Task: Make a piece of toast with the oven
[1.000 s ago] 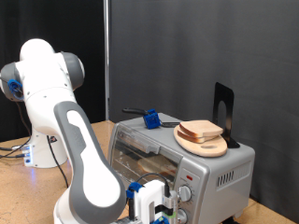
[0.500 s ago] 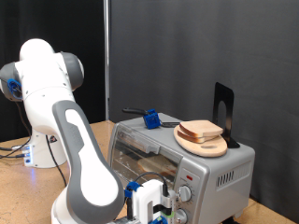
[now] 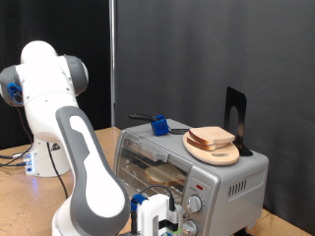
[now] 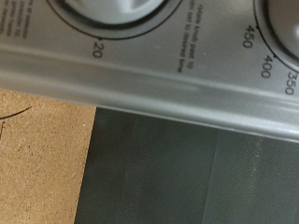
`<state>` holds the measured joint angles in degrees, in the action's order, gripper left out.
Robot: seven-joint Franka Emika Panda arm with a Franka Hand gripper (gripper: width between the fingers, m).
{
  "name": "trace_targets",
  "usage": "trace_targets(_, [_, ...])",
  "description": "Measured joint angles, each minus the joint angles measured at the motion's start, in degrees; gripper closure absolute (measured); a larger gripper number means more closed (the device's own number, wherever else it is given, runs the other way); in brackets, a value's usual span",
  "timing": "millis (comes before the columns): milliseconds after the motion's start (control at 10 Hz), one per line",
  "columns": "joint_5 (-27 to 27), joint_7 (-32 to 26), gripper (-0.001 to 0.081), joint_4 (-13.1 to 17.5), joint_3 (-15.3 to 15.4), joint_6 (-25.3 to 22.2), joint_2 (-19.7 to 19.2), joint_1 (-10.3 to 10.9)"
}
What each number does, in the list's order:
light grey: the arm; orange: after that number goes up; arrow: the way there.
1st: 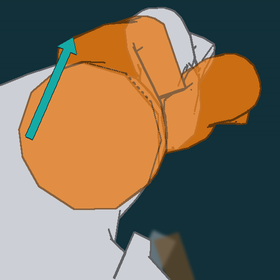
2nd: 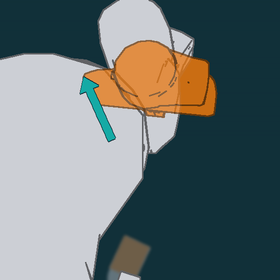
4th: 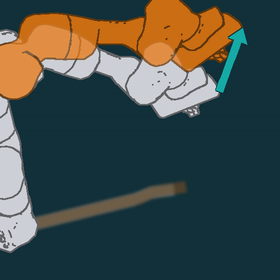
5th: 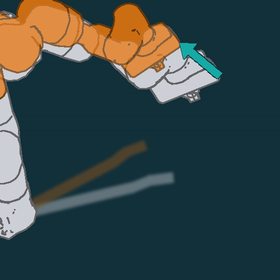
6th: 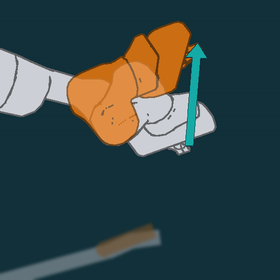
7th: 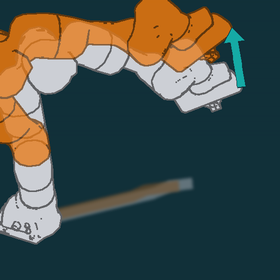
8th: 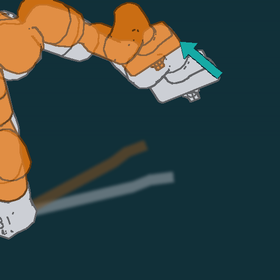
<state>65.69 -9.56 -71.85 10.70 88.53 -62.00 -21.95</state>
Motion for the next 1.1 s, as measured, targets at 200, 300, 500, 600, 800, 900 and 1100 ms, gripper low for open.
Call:
trace_targets(200, [-0.3,-0.4,0.0124,0.0,0.0,0.0,0.0,0.2])
trace_targets(300, [-0.6,-0.6,0.0124,0.0,0.0,0.2,0.0,0.5])
trace_targets(500, [-0.8,-0.6,0.0124,0.0,0.0,1.3,0.1,1.0])
trace_targets(600, [-0.8,-0.6,0.0124,0.0,0.0,1.9,0.1,1.2])
trace_targets(800, [-0.8,-0.6,0.0124,0.0,0.0,2.2,0.2,1.3])
trace_targets(900, [-0.9,-0.7,0.0124,0.0,0.0,2.2,0.2,1.3])
trace_targets(1100, [-1.4,-1.9,0.0124,0.0,0.0,2.4,0.2,1.3])
